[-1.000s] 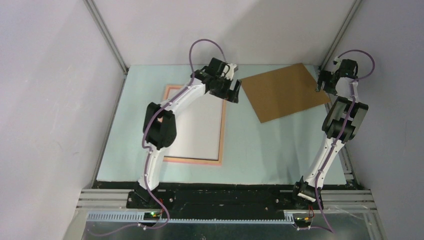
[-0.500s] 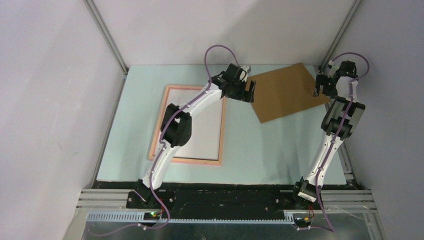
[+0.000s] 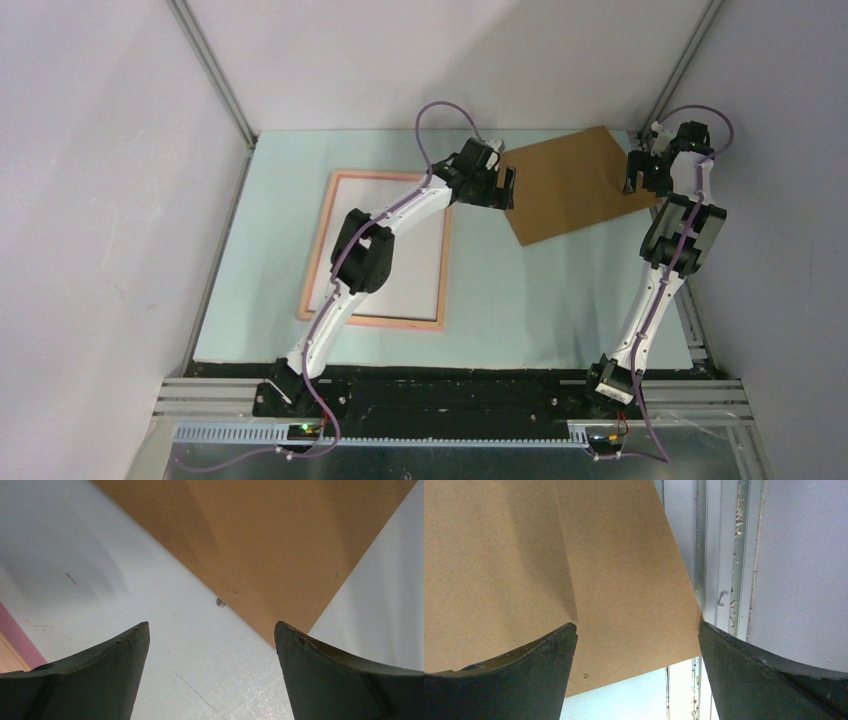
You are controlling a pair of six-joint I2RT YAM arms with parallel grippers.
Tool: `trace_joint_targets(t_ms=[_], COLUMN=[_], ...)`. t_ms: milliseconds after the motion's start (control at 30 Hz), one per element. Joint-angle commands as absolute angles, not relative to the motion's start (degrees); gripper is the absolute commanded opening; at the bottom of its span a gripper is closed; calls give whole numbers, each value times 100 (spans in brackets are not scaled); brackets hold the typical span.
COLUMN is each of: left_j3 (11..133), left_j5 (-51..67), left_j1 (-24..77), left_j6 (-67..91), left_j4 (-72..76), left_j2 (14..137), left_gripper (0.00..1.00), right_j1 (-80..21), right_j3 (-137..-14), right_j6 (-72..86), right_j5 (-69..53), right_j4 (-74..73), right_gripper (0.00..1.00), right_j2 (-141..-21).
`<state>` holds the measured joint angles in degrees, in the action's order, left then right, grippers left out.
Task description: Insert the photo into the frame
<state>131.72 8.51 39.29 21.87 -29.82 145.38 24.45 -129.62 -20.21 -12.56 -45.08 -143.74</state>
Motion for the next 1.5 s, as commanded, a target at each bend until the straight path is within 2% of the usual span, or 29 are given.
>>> trace_joint_targets(t_ms=[0, 700, 867, 1133, 1467], left_j3=[13491, 13555, 13570, 13532, 13432], left_j5=[805, 1086, 1135, 1254, 1371], left_j1=[4006, 4100, 4097, 4107, 4109], left_j6=[2430, 2604, 2609, 2639, 2670], left_j4=[-2702, -2680, -2686, -2689, -2693], left_j2=[14613, 14735, 14726, 14697, 14590], left_gripper=[98, 99, 99, 99, 98], right_j1=[2418, 2400, 2412, 2426, 2478], right_j3=[-13192, -13344, -13344, -13429, -13219], right_j6=[-2185, -2695, -2732, -2935, -2991], right_j5=[-1159, -922, -1014, -1210, -773], right_j4=[-4586, -4744, -4871, -5258, -5304], right_gripper=[96, 97, 93, 95, 99], right_j2=[-14360, -14460, -14515, -14536, -14520])
